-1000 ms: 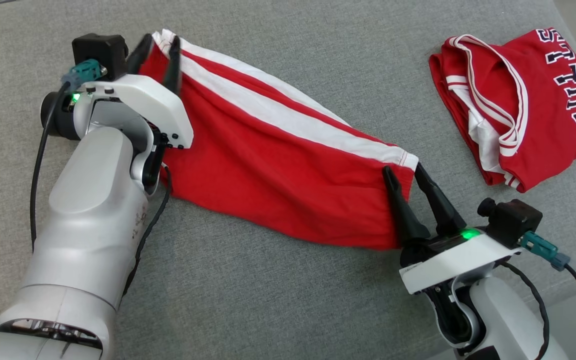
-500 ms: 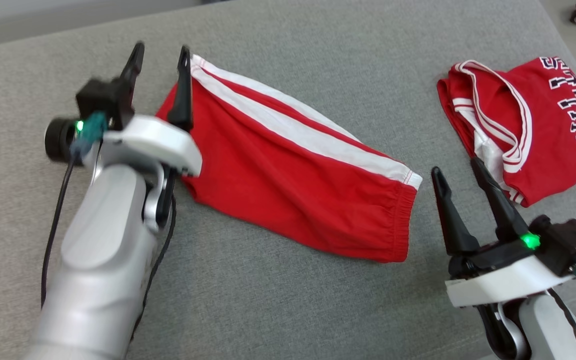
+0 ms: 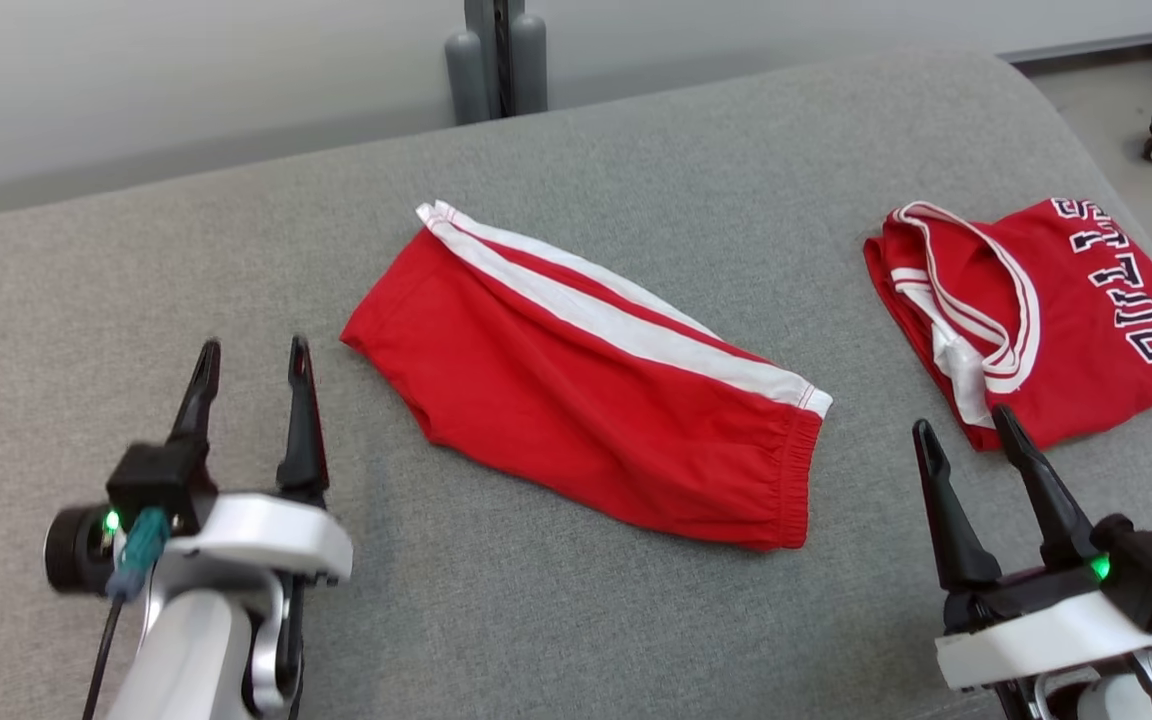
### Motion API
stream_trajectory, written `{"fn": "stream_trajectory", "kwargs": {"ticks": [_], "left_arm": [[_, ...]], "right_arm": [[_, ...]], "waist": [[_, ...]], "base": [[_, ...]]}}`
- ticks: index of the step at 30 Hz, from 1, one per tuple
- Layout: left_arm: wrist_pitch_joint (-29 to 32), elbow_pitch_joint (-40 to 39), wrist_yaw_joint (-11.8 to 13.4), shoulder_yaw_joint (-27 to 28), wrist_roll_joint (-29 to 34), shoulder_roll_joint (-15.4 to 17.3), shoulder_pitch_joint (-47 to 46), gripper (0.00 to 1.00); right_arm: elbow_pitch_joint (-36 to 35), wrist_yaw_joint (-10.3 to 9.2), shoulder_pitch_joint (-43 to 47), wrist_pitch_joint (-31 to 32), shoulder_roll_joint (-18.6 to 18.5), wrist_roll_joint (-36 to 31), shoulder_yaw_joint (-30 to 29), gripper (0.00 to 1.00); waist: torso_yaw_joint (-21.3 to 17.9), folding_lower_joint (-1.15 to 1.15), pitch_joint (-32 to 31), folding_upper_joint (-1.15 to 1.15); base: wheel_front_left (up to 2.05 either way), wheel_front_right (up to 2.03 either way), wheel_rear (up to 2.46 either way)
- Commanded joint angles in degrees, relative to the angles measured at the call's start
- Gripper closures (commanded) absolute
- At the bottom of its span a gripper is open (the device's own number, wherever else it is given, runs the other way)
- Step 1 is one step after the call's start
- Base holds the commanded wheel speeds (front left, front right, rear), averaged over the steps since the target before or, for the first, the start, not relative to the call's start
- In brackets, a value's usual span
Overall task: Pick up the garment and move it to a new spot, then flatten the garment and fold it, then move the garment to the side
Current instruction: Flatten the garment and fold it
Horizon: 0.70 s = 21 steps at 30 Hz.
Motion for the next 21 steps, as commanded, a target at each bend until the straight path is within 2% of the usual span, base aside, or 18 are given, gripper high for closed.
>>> {"fn": "stream_trajectory", "kwargs": {"ticks": [1, 11, 21], "left_arm": [[0.15, -0.94, 0.32, 0.22, 0.06, 0.51, 1.46, 0.00], [3.44, -7.67, 1.55, 0.49, -0.34, 3.24, 9.38, 0.00], [5.13, -8.82, 2.00, -0.15, -0.31, 3.72, 8.87, 0.00]], "right_arm": [[0.35, 0.01, 0.69, -0.25, -0.15, -0.38, -0.59, 0.00], [0.13, 0.01, 4.00, -0.25, -0.13, -1.23, -2.65, 0.00], [-0.09, 0.01, 4.03, -0.18, 0.52, -1.37, -3.47, 0.00]], "waist": [[0.16, 0.00, -0.99, 0.00], [1.07, 0.00, -3.18, 0.00], [1.36, 0.00, -2.77, 0.00]], "base": [[0.00, 0.00, 0.00], [0.00, 0.00, 0.00], [0.00, 0.00, 0.00]]}}
